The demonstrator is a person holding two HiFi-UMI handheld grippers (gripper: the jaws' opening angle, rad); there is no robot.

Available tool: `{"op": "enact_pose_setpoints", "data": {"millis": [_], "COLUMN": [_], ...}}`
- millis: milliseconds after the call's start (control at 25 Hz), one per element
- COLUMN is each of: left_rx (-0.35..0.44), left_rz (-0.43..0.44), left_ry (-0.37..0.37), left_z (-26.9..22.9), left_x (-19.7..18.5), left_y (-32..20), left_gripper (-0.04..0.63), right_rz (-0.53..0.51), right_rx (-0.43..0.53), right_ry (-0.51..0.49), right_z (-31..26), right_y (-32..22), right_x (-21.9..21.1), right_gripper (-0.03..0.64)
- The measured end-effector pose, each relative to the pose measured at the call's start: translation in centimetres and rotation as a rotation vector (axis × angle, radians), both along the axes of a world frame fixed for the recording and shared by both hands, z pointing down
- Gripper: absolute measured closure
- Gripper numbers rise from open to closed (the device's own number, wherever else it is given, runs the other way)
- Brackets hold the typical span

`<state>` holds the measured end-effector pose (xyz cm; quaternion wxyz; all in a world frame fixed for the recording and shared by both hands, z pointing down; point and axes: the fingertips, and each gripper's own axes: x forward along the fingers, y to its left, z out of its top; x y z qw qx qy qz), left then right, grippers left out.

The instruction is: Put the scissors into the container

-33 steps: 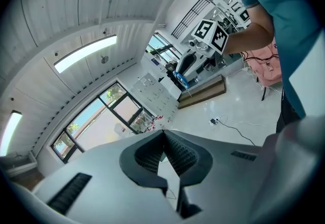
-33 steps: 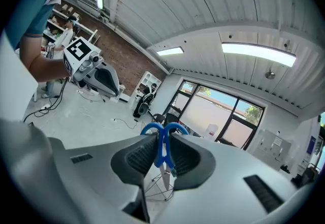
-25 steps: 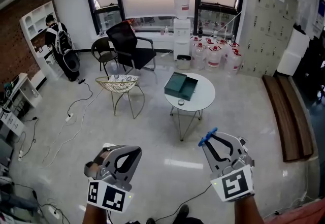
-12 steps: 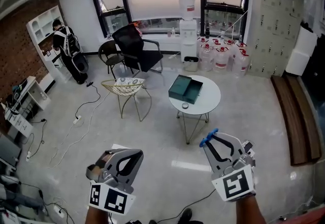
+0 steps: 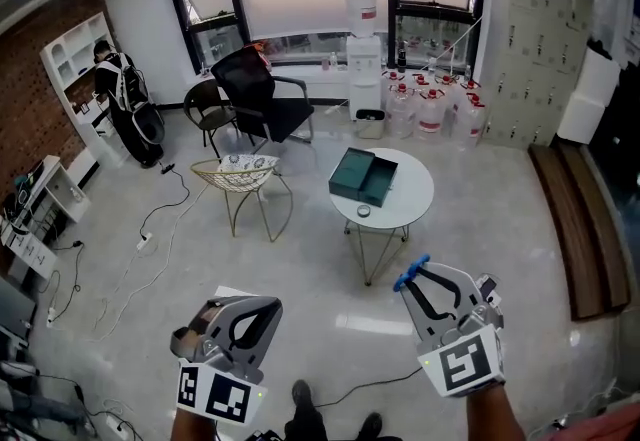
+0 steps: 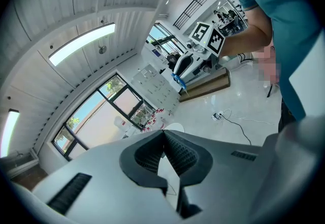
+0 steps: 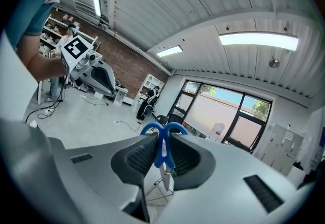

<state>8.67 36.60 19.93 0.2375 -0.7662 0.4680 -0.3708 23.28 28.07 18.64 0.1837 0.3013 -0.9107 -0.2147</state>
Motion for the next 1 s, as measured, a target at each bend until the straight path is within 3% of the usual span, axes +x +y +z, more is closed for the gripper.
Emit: {"op": "enact_pose_setpoints", "data": {"millis": [200, 480, 1000], "left_rx": [-0.004, 0.050, 0.023], "left_rz": [0.079, 0.181, 0.337], "left_ry": [0.021, 0.032, 0.038], "left_z": [0.4, -1.7, -0.8], "left_x": [-5.5, -12.0, -14.5], "left_y": [-5.1, -11.6, -18.9], "left_gripper": [0.577, 0.577, 0.577], "right_rz": [0.069, 0.180, 0.333], "right_rx": [0.017, 0.046, 0.003], "right_ry": [0.036, 0.041, 0.056], "right_z": [-1.1, -2.7, -1.1], "right_y": [-3.3, -7.0, -11.5], "right_x": [-5.0, -10.5, -12.7], "right_gripper": [0.522, 0.523, 0.522]}}
